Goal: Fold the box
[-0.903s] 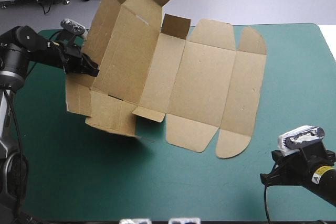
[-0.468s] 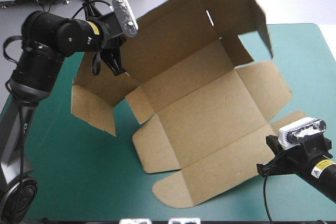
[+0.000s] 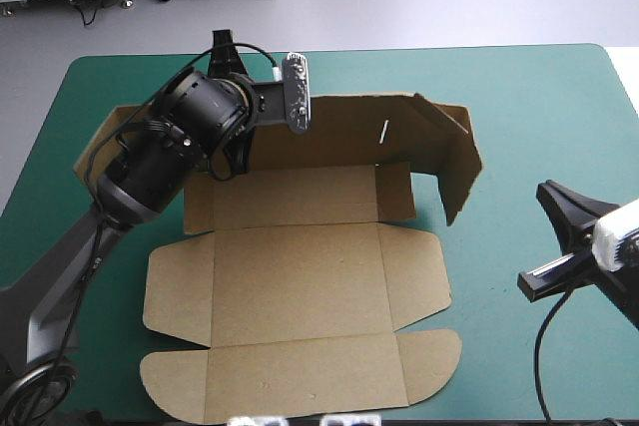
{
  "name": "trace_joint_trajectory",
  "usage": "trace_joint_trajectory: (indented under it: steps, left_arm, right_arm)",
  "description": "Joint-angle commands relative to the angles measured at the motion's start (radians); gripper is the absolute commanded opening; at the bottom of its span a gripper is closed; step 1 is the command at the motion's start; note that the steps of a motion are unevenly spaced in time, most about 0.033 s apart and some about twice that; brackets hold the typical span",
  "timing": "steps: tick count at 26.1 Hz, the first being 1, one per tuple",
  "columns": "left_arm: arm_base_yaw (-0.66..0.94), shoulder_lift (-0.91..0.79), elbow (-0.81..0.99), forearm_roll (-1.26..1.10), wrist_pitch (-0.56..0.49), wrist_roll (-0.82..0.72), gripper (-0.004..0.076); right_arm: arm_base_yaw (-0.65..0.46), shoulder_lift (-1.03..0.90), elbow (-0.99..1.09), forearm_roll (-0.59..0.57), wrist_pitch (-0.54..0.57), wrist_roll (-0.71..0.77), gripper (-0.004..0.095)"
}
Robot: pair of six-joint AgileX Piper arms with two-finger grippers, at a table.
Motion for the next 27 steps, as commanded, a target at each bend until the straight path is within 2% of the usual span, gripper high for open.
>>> trace_joint_trajectory:
  steps: [1,7,11,16,23,25,26,27]
  left_arm:
    - [-0.017,-0.065,0.042,0.051,-0.136,-0.055,-0.001]
    - [-0.019,-0.142,0.222,0.082,-0.388,-0.138,-0.001]
    - [-0.019,-0.186,0.322,0.182,-0.499,-0.24,-0.001]
    - [-0.033,-0.19,0.398,0.455,-0.498,-0.469,-0.001]
    - [-0.159,-0.19,0.533,0.665,-0.544,-0.522,-0.001]
    - [-0.201,-0.19,0.599,0.894,-0.535,-0.654,-0.001]
    - [-0.212,-0.19,0.641,1.072,-0.517,-0.796,-0.001]
    - [-0.212,-0.19,0.653,1.135,-0.503,-0.85,-0.001]
  right_arm:
    - [-0.001,0.009,-0.051,-0.026,-0.077,-0.004,-0.0018]
    - [-0.001,0.009,-0.056,-0.045,-0.075,0.008,-0.0018]
    - [-0.001,0.015,-0.056,-0.046,-0.075,0.008,-0.0018]
    - [-0.001,0.061,-0.057,-0.057,-0.075,0.008,-0.0017]
    - [-0.001,0.187,-0.062,-0.082,-0.106,0.006,-0.0018]
    - [-0.001,0.222,-0.089,-0.082,-0.12,0.006,-0.0018]
    - [-0.001,0.244,-0.124,-0.082,-0.114,0.006,-0.0018]
    - [-0.001,0.256,-0.146,-0.084,-0.112,0.006,-0.0018]
